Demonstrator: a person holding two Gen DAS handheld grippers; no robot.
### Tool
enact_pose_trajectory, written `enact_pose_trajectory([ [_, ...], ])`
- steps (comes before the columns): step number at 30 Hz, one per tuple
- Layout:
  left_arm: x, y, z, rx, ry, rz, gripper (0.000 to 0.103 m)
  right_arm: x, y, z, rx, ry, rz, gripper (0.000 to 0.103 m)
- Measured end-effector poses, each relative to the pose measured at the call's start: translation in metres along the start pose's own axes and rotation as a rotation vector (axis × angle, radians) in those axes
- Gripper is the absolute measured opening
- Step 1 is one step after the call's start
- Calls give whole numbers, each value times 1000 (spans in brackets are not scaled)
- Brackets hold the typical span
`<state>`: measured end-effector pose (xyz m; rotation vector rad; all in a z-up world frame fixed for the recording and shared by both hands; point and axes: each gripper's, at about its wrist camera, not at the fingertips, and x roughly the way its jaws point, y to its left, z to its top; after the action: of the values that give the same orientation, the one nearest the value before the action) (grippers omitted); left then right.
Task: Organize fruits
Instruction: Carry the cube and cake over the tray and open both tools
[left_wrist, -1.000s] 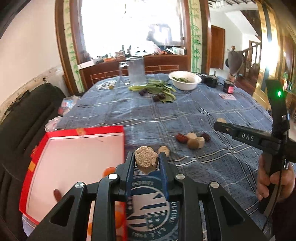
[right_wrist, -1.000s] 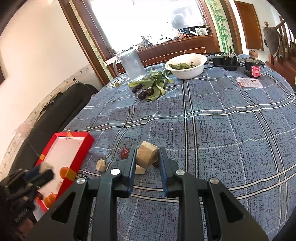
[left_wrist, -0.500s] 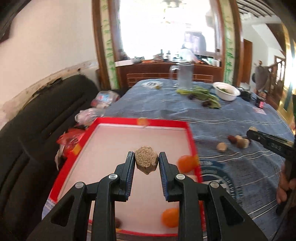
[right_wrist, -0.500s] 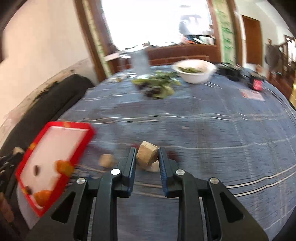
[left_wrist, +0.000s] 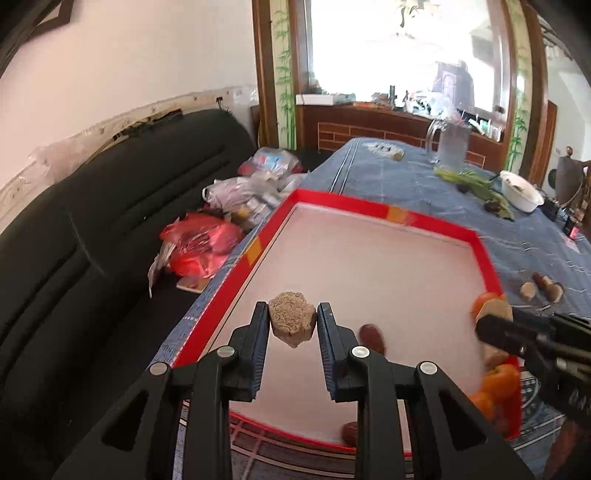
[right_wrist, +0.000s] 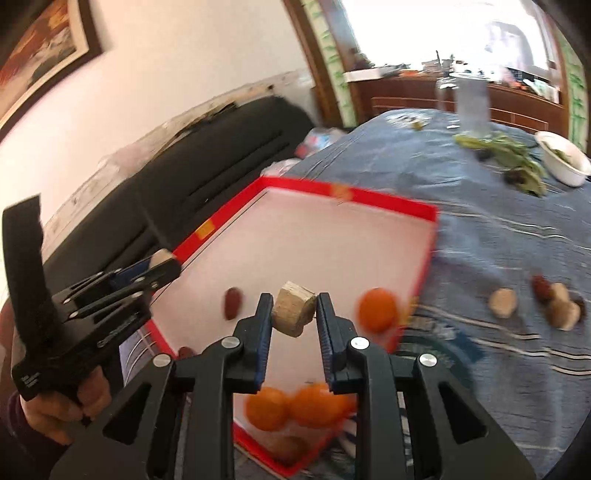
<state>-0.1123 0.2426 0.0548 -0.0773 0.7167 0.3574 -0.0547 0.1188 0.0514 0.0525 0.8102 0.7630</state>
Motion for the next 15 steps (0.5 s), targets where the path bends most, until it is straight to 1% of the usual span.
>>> enact_pose_trajectory([
  [3,7,5,-4,-6,20,3,25,15,12,-3,-17,36,17,26],
  [6,13,7,-7,0,38,5,25,25,21,-5,-41,64,12,26],
  [12,23,11,-12,-9,88,30,26,41,25,-13,-49,123,-4,26],
  [13,23,12,-12,-13,94,31,27,42,25,-14,-51,127,-4,26],
  [15,24,13,-11,-21,103,35,33,44,26,-15,-52,143,-1,26],
])
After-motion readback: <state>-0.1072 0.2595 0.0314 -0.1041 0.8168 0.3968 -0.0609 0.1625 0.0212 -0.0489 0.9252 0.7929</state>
